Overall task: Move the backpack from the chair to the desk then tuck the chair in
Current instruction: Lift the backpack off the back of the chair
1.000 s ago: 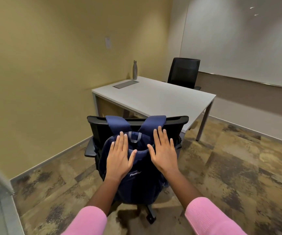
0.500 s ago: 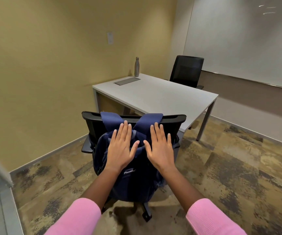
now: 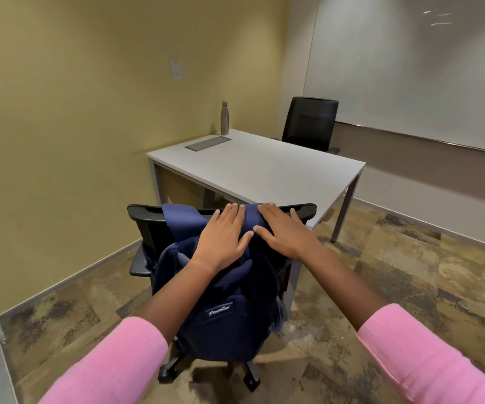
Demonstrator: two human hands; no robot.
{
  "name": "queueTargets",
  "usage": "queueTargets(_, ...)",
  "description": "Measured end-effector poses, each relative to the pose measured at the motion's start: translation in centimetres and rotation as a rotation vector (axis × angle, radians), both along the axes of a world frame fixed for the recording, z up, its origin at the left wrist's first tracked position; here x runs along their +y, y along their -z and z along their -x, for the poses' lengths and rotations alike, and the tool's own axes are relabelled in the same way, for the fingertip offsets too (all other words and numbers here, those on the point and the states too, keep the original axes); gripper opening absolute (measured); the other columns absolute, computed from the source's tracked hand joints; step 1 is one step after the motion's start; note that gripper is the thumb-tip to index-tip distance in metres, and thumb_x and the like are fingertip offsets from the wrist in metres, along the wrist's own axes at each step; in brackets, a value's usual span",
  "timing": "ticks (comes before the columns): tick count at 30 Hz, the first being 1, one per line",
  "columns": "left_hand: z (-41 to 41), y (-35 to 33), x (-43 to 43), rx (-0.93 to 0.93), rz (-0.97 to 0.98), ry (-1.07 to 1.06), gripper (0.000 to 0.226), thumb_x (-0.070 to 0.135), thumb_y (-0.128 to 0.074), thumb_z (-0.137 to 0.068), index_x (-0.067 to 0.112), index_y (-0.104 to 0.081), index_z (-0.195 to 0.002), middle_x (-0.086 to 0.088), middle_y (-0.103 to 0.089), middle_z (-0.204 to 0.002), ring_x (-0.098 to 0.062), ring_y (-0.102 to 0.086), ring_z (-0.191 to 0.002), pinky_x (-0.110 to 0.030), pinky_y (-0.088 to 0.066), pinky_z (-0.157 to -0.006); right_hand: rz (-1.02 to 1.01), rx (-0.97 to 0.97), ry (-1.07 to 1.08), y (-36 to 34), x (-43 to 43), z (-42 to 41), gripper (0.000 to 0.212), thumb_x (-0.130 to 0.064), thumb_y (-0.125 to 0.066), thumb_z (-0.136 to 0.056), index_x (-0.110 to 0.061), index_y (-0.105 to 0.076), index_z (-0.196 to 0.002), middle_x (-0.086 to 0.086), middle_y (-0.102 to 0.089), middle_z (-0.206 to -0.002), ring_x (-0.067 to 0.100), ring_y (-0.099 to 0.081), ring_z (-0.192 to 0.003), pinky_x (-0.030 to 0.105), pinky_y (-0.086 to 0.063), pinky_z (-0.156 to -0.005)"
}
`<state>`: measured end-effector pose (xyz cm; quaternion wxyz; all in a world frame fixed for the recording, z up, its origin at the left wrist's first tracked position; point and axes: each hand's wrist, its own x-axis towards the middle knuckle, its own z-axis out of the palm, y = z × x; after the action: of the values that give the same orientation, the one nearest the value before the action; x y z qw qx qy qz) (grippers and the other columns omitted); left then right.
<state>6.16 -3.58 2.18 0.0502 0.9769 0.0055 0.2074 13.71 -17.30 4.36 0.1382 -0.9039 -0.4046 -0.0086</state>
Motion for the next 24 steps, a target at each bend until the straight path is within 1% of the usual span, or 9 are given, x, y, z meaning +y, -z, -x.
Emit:
queueTargets(5, -2.1, -0.1, 0.3, 0.061, 0.026, 0.052, 0.087, 0.056, -0.010, -0.070, 0.000, -0.029, -0.134, -0.019, -0.041, -0.136, -0.030, -0.035, -0.125, -0.040, -0.027, -0.105, -0.002, 0.069, -0.023, -0.1, 0.3, -1.8, 0.054, -0.042, -0.033, -0.095, -0.016, -0.023, -0.142, 0.005, -0.026, -0.152, 0.019, -0.023, -0.139, 0.050, -0.011, -0.114)
queueTargets(9, -3.7, 0.4, 0.2, 0.048, 0.022, 0.001, 0.059, 0.047, -0.039, -0.085, 0.002, -0.038, -0.121, -0.016, -0.048, -0.120, -0.029, -0.040, -0.111, -0.039, -0.034, -0.097, -0.048, 0.131, -0.014, -0.2, 0.5, -2.2, 0.052, -0.045, -0.028, -0.095, -0.018, -0.027, -0.140, 0.005, -0.030, -0.150, 0.020, -0.026, -0.138, 0.049, -0.014, -0.115)
queueTargets(10, -3.9, 0.4, 0.0, 0.041, 0.022, -0.008, 0.054, 0.046, -0.041, -0.086, 0.002, -0.040, -0.117, -0.016, -0.049, -0.117, -0.029, -0.040, -0.110, -0.039, -0.036, -0.095, -0.058, 0.144, -0.022, -0.4, 0.5, -2.4, 0.050, -0.043, -0.028, -0.095, -0.017, -0.030, -0.138, 0.006, -0.033, -0.149, 0.020, -0.029, -0.136, 0.049, -0.017, -0.115)
queueTargets(13, -4.7, 0.1, -0.2, 0.088, 0.012, -0.042, 0.057, 0.046, -0.039, -0.088, 0.000, -0.039, -0.121, -0.019, -0.048, -0.124, -0.033, -0.036, -0.121, -0.041, -0.033, -0.101, -0.089, 0.185, -0.054, -1.1, 0.5, -3.1, 0.045, -0.037, -0.028, -0.097, -0.014, -0.039, -0.134, 0.009, -0.043, -0.143, 0.021, -0.037, -0.131, 0.042, -0.024, -0.112)
queueTargets(16, -5.1, -0.2, -0.7, 0.107, 0.013, -0.076, 0.063, 0.048, -0.036, -0.090, 0.000, -0.034, -0.130, -0.021, -0.042, -0.135, -0.035, -0.027, -0.132, -0.042, -0.026, -0.107, -0.092, 0.254, -0.072, -1.3, 0.6, -4.2, 0.044, -0.035, -0.025, -0.098, -0.014, -0.041, -0.133, 0.008, -0.044, -0.142, 0.022, -0.038, -0.130, 0.033, -0.024, -0.109)
queueTargets(18, -5.2, -0.5, -1.2, 0.106, 0.020, -0.099, 0.074, 0.057, -0.029, -0.087, 0.000, -0.029, -0.134, -0.020, -0.036, -0.141, -0.033, -0.019, -0.137, -0.042, -0.020, -0.110, -0.092, 0.295, -0.069, -1.4, 0.7, -5.2, 0.045, -0.037, -0.022, -0.098, -0.016, -0.043, -0.132, 0.009, -0.045, -0.141, 0.025, -0.041, -0.128, 0.034, -0.027, -0.108)
queueTargets(21, -5.7, -1.0, -1.8, 0.111, 0.049, -0.148, 0.100, 0.070, -0.005, -0.069, 0.000, -0.021, -0.139, -0.018, -0.027, -0.148, -0.030, -0.012, -0.140, -0.041, -0.014, -0.113, -0.038, 0.344, -0.077, -1.3, 1.2, -7.1, 0.051, -0.041, -0.016, -0.097, -0.018, -0.044, -0.133, 0.010, -0.044, -0.142, 0.027, -0.042, -0.127, 0.037, -0.028, -0.109)
queueTargets(22, -5.9, -1.0, -1.9, 0.108, 0.062, -0.170, 0.105, 0.071, 0.000, -0.064, 0.000, -0.021, -0.139, -0.018, -0.026, -0.149, -0.030, -0.011, -0.140, -0.041, -0.013, -0.113, -0.013, 0.361, -0.085, -1.3, 1.5, -8.0, 0.052, -0.043, -0.014, -0.097, -0.019, -0.044, -0.133, 0.009, -0.043, -0.143, 0.026, -0.041, -0.128, 0.038, -0.026, -0.110)
queueTargets(24, -6.4, -0.8, -2.1, 0.098, 0.073, -0.227, 0.107, 0.073, -0.001, -0.063, 0.000, -0.023, -0.138, -0.018, -0.029, -0.147, -0.030, -0.012, -0.140, -0.041, -0.015, -0.113, 0.004, 0.434, -0.098, -1.3, 2.0, -9.4, 0.054, -0.048, -0.014, -0.096, -0.023, -0.046, -0.131, 0.008, -0.042, -0.145, 0.026, -0.040, -0.129, 0.040, -0.024, -0.112)
